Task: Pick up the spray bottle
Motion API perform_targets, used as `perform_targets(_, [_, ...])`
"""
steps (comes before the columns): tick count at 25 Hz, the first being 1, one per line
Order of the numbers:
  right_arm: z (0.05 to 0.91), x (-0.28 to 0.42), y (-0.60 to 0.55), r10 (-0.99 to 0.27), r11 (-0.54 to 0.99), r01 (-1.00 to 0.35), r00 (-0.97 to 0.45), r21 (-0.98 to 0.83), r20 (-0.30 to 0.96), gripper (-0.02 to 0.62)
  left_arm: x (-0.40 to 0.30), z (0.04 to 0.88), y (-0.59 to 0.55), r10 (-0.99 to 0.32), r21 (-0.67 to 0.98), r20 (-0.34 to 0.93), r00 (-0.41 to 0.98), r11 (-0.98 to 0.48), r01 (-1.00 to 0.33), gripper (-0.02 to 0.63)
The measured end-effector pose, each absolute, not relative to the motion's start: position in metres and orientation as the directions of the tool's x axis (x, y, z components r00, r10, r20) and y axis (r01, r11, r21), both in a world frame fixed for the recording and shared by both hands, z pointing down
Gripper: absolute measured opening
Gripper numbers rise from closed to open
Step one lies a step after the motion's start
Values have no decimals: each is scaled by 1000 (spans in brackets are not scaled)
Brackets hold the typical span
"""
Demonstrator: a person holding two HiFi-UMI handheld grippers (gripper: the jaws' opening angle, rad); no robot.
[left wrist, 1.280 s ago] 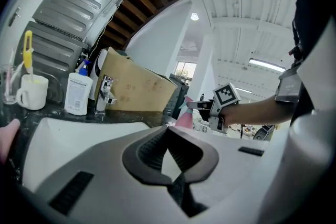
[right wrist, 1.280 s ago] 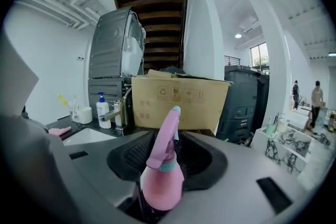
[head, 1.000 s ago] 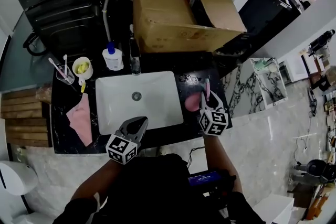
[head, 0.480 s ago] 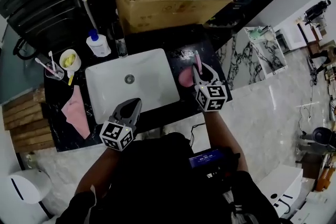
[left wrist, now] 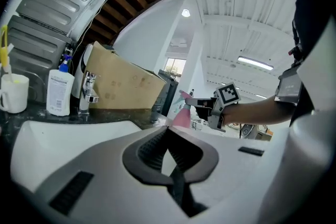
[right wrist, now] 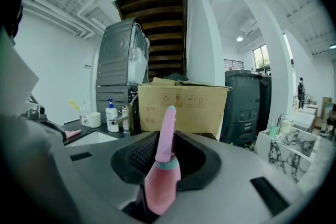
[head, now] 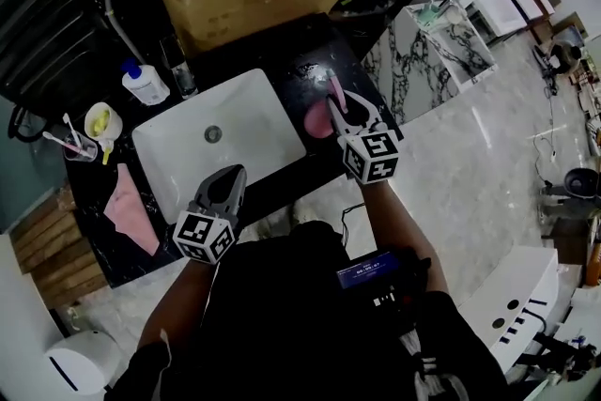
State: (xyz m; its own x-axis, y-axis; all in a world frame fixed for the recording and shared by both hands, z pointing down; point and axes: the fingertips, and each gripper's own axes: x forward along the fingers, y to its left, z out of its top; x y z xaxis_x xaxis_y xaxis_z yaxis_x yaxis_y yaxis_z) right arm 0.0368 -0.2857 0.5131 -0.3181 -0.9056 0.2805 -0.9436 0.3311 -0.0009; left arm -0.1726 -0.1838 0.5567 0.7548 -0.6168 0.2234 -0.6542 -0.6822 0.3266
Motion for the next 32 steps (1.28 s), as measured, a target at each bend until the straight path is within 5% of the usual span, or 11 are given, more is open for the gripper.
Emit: perform_targets(32, [495, 210, -109, -963, 200, -976, -212, -89, 168, 107, -13, 547, -116, -441, 301, 240, 865, -814, -498, 8])
